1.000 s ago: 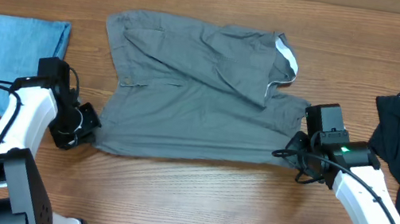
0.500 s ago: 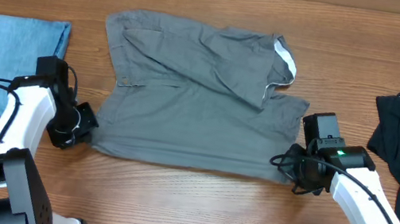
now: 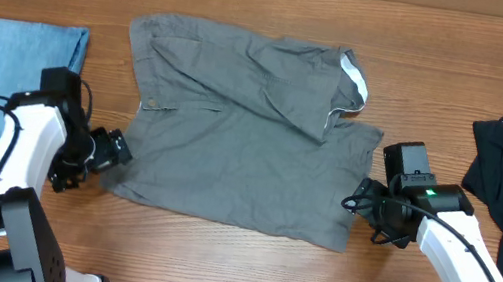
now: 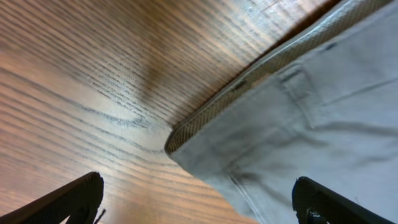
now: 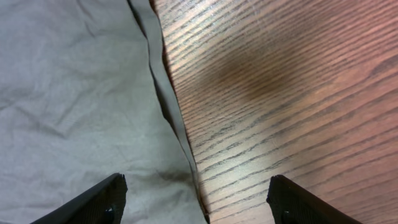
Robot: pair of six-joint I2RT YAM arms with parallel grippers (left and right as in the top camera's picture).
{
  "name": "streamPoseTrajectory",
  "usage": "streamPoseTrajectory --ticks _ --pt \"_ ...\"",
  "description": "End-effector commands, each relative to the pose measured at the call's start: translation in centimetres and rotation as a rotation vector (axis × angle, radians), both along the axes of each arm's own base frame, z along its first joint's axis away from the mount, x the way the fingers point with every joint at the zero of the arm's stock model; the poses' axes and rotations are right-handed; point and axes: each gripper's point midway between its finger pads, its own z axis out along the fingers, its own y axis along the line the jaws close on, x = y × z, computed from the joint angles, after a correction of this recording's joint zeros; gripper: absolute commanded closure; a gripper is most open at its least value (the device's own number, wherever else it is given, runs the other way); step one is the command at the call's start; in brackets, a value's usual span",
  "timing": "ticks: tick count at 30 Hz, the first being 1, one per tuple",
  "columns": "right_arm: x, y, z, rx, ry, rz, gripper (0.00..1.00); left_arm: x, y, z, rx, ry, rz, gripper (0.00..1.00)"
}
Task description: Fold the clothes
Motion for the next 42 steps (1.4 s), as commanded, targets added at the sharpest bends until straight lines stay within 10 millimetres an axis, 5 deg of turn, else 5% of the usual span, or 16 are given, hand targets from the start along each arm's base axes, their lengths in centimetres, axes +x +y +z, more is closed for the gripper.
streamPoseTrajectory --ticks 1,9,13,16,21,25,28,40,42 --pt "2.2 0.1 2.1 -0.01 -0.075 0.024 0.23 3.2 0.0 4.0 -0.029 -0.098 -0.012 0.0" --pt "6.4 2.0 7.5 0.024 -0.248 0.241 0.32 8.0 -3.0 11.3 -0.167 -0.301 -0.109 0.01" --pt "8.3 2.7 10.0 0.041 -0.337 0.274 0.59 9.6 -5.8 12.0 -0.198 -0.357 -0.19 0.03" --pt "10.4 3.1 11.1 0.034 -0.43 0.304 0.55 10.4 -8.0 11.8 -0.191 -0.384 -0.264 0.02" --pt "13.0 3.8 11.0 0.033 -0.501 0.347 0.55 11.2 -10.3 11.5 -0.155 -0.41 -0.35 0.0" --pt "14.8 4.2 8.9 0.037 -0.486 0.35 0.53 11.4 -11.5 11.5 -0.139 -0.418 -0.373 0.0" --pt "16.7 6.5 7.5 0.083 -0.534 0.521 0.47 11.4 -11.8 11.5 -0.143 -0.416 -0.38 0.0" --pt "20.7 5.7 9.7 0.033 -0.717 0.51 0.46 11.3 -11.7 11.5 -0.144 -0.415 -0.379 0.0" --pt "20.9 5.7 10.0 0.021 -0.732 0.529 0.56 11.3 -11.7 11.5 -0.144 -0.415 -0.379 0.0"
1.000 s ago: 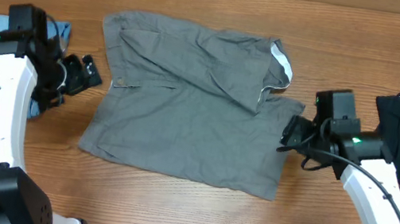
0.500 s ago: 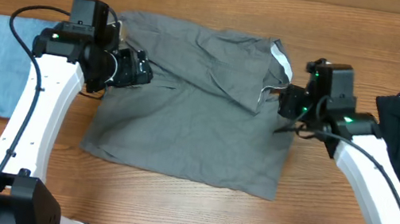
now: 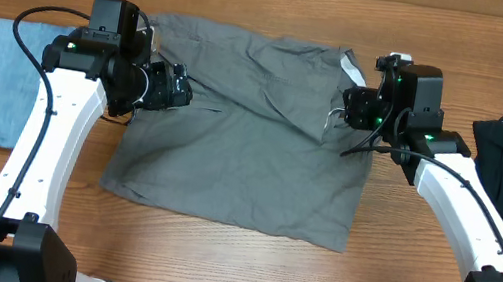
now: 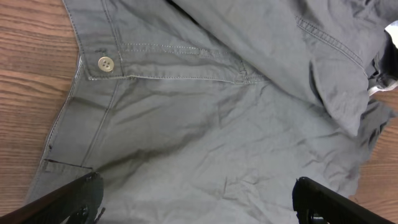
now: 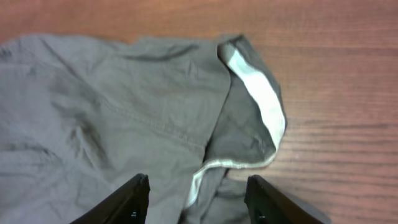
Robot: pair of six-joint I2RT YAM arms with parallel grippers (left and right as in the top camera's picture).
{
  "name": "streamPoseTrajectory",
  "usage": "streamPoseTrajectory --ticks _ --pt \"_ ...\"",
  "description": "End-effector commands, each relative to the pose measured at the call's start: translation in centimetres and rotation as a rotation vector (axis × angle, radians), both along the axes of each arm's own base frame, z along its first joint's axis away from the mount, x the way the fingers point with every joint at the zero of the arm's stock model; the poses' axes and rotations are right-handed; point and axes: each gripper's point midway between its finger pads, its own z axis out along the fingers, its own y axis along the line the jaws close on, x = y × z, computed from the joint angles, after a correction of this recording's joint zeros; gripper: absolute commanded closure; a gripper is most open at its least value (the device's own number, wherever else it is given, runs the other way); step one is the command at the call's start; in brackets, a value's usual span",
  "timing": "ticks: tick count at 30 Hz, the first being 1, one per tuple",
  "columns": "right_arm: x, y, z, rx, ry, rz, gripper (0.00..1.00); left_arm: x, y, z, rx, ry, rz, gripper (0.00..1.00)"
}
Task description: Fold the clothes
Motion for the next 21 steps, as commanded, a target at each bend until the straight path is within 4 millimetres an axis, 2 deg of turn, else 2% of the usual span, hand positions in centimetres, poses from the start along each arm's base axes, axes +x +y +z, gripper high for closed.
streamPoseTrajectory --ticks 1,3,4,6,10,15,18,21 --pt "0.8 0.2 1.6 -0.013 -0.056 0.032 0.57 -0.1 0.0 -0.2 0.007 0.005 -0.002 0.0" --pt "0.3 0.1 1.1 -0.006 -0.023 0.023 0.38 -0.1 0.0 -0.3 0.007 0.006 -0.002 0.0" --pt "0.0 0.2 0.9 -0.004 -0.008 0.028 0.38 -0.1 0.0 -0.3 0.007 0.006 -0.002 0.0" --pt "-0.2 0.3 0.7 -0.001 0.001 0.033 0.3 -0.1 0.0 -0.3 0.007 0.006 -0.002 0.0" --pt "0.2 1.0 1.6 0.03 -0.017 0.06 0.36 -0.1 0.0 -0.3 0.007 0.006 -0.002 0.0" --pt "2.7 1.7 3.4 0.07 -0.052 0.058 0.43 -0.1 0.0 -0.3 0.007 0.006 -0.002 0.0" --pt "4.6 2.0 2.7 0.072 -0.041 0.058 0.44 -0.1 0.0 -0.3 0.007 0.006 -0.002 0.0" --pt "5.9 2.1 0.5 0.068 0.005 0.052 0.48 -0.1 0.0 -0.3 0.007 0.006 -0.002 0.0"
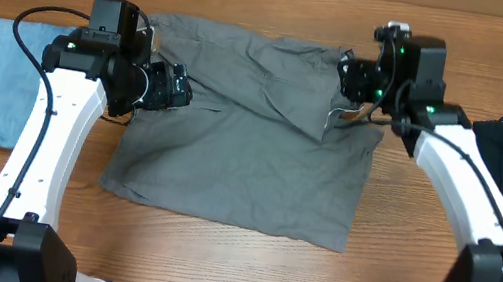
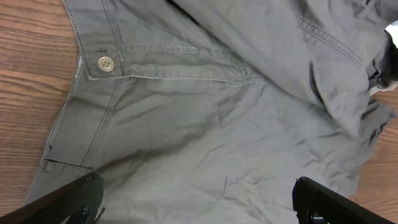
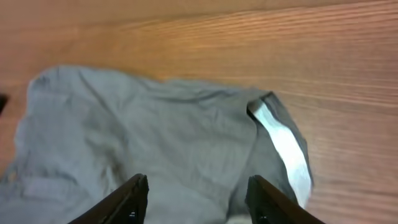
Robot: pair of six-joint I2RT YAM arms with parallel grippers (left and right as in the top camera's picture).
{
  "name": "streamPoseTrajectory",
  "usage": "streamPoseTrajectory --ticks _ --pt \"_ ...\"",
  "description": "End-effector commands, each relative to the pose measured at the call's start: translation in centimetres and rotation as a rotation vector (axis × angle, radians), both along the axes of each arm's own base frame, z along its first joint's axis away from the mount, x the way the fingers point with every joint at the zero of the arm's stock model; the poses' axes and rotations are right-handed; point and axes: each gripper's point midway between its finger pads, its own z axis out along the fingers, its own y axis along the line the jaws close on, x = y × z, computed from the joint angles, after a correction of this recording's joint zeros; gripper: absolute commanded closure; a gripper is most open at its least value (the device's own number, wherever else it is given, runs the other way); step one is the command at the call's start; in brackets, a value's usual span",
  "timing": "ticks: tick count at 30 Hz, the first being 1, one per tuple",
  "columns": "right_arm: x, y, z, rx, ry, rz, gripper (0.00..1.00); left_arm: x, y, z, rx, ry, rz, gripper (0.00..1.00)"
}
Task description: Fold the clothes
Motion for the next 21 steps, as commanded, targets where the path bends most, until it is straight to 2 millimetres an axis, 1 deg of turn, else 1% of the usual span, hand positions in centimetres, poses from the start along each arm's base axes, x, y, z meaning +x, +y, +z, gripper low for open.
streamPoseTrajectory --ticks 1,3,5,11,14,16,21 --pt "1.8 -0.2 -2.9 0.019 0.065 -0.028 0.48 -0.1 0.0 -0.3 0.007 0.006 -0.002 0.0" --pt "2.1 -0.8 -4.4 0.029 0.101 -0.055 0.52 -0.1 0.0 -0.3 0.007 0.006 -0.002 0.0" --pt "2.0 -1.2 -5.8 0.031 0.135 -0.062 0.53 -0.1 0.0 -0.2 0.007 0.005 -0.002 0.0" --pt "1.7 -0.6 -9.2 0.045 0.212 -0.038 0.54 -0.1 0.0 -0.2 0.007 0.005 -0.001 0.0" --pt "1.4 0.1 -10.1 0.071 0.236 -0.01 0.54 -0.1 0.0 -0.3 0.007 0.006 -0.001 0.0" --pt "1.1 0.5 -10.2 0.092 0.25 0.01 0.54 -0.1 0.0 -0.3 0.007 0.006 -0.001 0.0" --pt "0.5 0.5 -10.6 0.093 0.281 0.012 0.53 -0.1 0.0 -0.2 0.007 0.005 -0.001 0.0"
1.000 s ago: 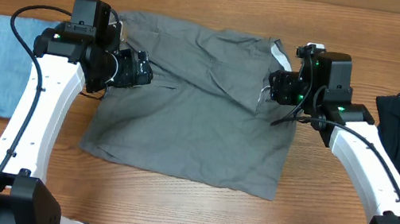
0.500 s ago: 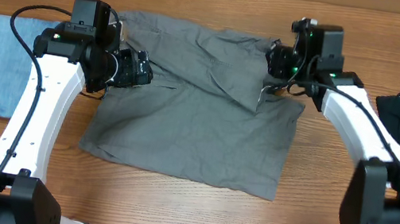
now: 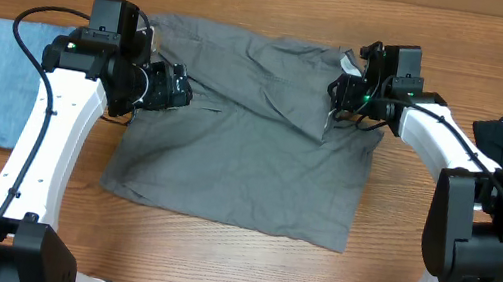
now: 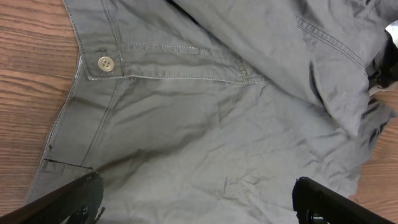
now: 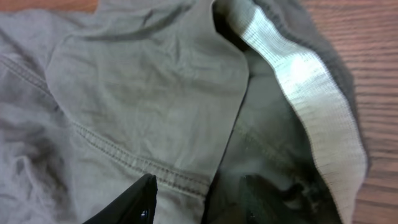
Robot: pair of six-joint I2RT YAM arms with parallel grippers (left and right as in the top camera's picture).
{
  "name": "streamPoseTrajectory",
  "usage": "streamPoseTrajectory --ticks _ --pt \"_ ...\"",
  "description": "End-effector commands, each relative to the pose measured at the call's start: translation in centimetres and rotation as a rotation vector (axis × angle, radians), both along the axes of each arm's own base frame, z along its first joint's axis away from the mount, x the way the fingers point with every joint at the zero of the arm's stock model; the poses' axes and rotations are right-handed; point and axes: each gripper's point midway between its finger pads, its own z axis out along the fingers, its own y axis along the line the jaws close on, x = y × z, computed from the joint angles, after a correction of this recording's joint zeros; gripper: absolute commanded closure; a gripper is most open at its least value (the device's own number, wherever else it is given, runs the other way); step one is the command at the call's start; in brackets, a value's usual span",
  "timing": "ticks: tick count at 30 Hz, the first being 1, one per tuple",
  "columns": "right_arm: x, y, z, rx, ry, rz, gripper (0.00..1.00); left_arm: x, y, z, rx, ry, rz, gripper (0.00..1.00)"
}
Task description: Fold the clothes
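Grey shorts lie spread across the middle of the table, with a button at the waist. Their far right corner is folded over, and its white lining shows. My left gripper hovers open over the shorts' far left part, its fingers wide apart above the cloth. My right gripper is down at the folded corner, open. One finger rests on the flap and the other sits in the shadow under the fold, so the flap's edge lies between them.
Folded blue jeans lie at the far left of the wooden table. A black garment with a white piece on top lies at the right edge, close to my right arm.
My right gripper has dropped from above the shorts' far right corner down onto the folded flap and now straddles its edge. The left arm and the shorts have not moved.
Both grippers were first open and low at the shorts' near corners, left and right. Then both stood over the far side, the left above the waist, the right above the folded corner. The right one is now down at that flap.
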Motion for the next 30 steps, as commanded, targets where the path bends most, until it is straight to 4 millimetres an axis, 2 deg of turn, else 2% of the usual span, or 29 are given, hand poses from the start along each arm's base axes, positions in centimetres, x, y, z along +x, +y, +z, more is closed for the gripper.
streamPoseTrajectory --ticks 1,5,8,13,15,18,20,24,27,30 --pt "0.0 0.6 0.1 0.029 0.009 0.017 0.53 -0.1 0.0 -0.3 0.007 0.006 -0.001 0.0" --pt "-0.2 1.1 0.0 0.028 0.017 0.029 0.52 -0.1 0.0 -0.3 0.007 0.006 -0.001 0.0" --pt "-0.8 2.1 -0.3 0.027 0.033 0.047 0.48 -0.1 0.0 -0.3 0.007 0.006 -0.001 0.0" --pt "-1.3 4.0 -1.5 0.029 0.051 0.077 0.44 -0.1 0.0 -0.3 0.007 0.006 -0.001 0.0" --pt "-1.4 4.2 -2.3 0.005 0.062 0.075 0.44 -0.1 0.0 -0.3 0.007 0.006 -0.001 0.0" --pt "-1.2 2.9 -3.6 -0.094 0.066 0.025 0.44 -0.1 0.0 -0.3 0.007 0.006 -0.001 0.0" --pt "-0.8 2.4 -3.5 -0.118 0.05 0.008 0.43 -0.1 0.0 -0.3 0.007 0.006 -0.001 0.0" --pt "0.5 2.2 -1.6 -0.088 0.017 -0.009 0.43 -0.1 0.0 -0.3 0.007 0.006 -0.001 0.0" --pt "1.0 1.6 -0.6 -0.087 0.017 -0.048 0.35 -0.1 0.0 -0.3 0.007 0.006 -0.001 0.0" --pt "1.4 0.9 -0.6 -0.116 0.007 -0.073 0.28 -0.1 0.0 -0.3 0.007 0.006 -0.001 0.0"
